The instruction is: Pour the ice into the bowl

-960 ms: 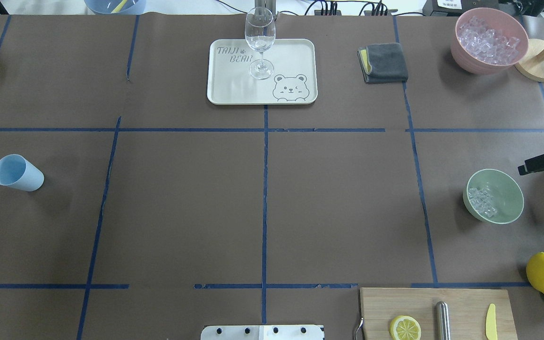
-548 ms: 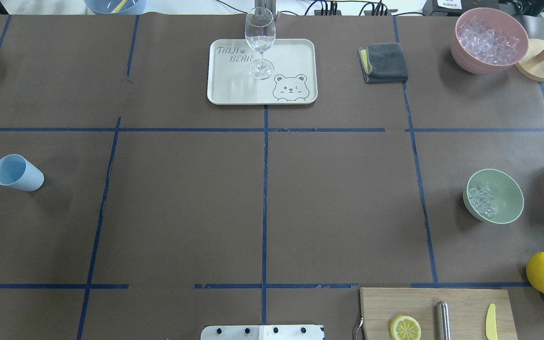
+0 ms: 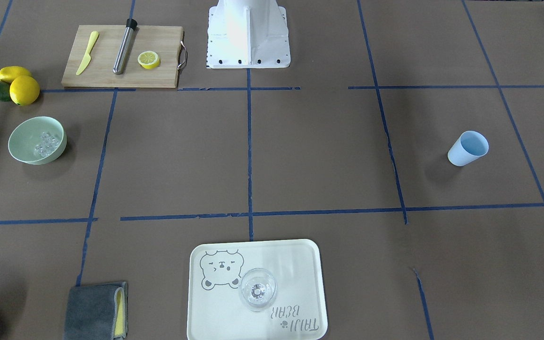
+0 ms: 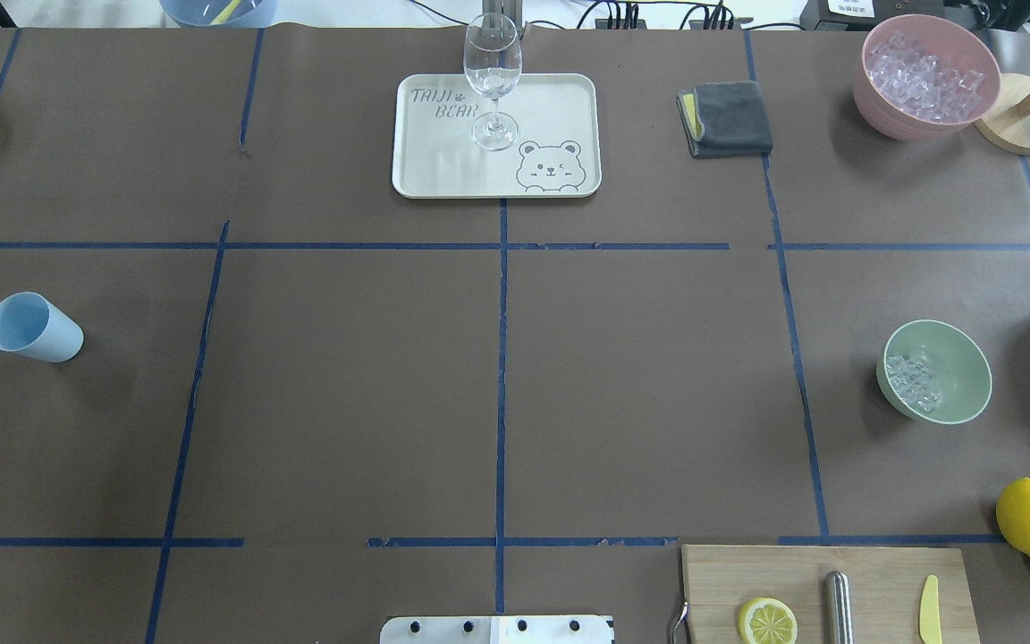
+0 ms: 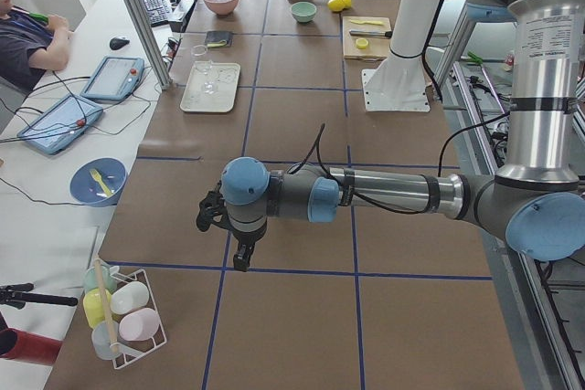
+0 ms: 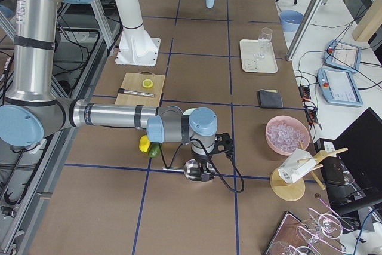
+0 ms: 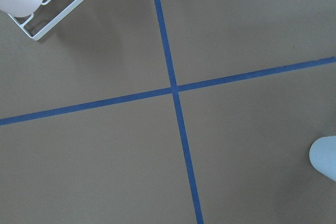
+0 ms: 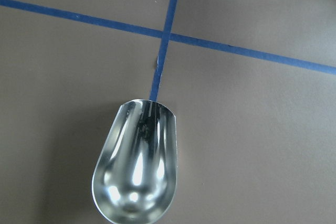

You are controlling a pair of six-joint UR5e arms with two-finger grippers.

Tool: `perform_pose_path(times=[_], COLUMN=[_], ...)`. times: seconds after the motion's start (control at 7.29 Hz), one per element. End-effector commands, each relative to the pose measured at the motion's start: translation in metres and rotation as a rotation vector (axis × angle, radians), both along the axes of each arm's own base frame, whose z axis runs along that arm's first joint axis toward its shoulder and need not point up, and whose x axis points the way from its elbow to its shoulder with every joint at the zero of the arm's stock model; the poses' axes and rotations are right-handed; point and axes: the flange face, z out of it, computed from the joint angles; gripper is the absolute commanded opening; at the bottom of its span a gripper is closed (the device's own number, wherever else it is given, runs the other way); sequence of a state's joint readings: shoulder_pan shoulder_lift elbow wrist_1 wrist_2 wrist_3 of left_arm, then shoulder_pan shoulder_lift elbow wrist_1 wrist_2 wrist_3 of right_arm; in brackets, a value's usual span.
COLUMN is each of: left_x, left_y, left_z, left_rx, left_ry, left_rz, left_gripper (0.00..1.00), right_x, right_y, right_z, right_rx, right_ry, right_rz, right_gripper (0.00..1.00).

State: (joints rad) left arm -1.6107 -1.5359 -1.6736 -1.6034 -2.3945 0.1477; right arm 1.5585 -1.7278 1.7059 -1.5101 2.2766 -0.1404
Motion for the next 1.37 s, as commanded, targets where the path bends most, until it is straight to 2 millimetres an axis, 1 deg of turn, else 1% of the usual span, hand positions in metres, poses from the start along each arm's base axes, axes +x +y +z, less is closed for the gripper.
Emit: perform_pose_path(times=[0.0,0.27,0.41,0.55,0.69,0.82,0.96,1.1,1.23], left_x=[0.001,0.002,0.002,0.002,0.002,0.002,0.003,0.003,0.005], left_y=[-0.001,-0.001,0.002,0.004,0.004,0.004,0.005,0.004,0.005], left_z=[-0.001,0.002,0.006,0.008,0.01,0.008,0.008,0.013,0.014], left_rx=[0.003,-0.004,-0.012,-0.015,-0.019,-0.016,0.001,0.01,0.004], left_ry=[0.0,-0.001,-0.004,-0.006,-0.007,-0.009,-0.009,-0.007,-0.001], left_rz=[0.002,0.005,0.005,0.005,0.005,0.006,0.015,0.028,0.032], left_gripper=[1.0,1.0,1.0,1.0,1.0,1.0,1.0,1.0,1.0], right_x=[0.005,0.004,0.004,0.003,0.003,0.003,0.001,0.001,0.001], right_y=[0.008,0.014,0.03,0.026,0.026,0.025,0.025,0.024,0.024], right_z=[0.016,0.025,0.028,0.019,0.015,0.006,0.006,0.005,0.006], right_rx=[-0.043,-0.062,-0.065,-0.051,-0.042,-0.027,-0.028,-0.027,-0.027], right_ry=[0.004,-0.008,-0.01,-0.021,-0.025,-0.027,-0.025,-0.025,-0.025], right_rz=[-0.003,-0.001,-0.001,-0.002,-0.002,-0.002,-0.005,-0.006,-0.006], right_gripper=[1.0,1.0,1.0,1.0,1.0,1.0,1.0,1.0,1.0])
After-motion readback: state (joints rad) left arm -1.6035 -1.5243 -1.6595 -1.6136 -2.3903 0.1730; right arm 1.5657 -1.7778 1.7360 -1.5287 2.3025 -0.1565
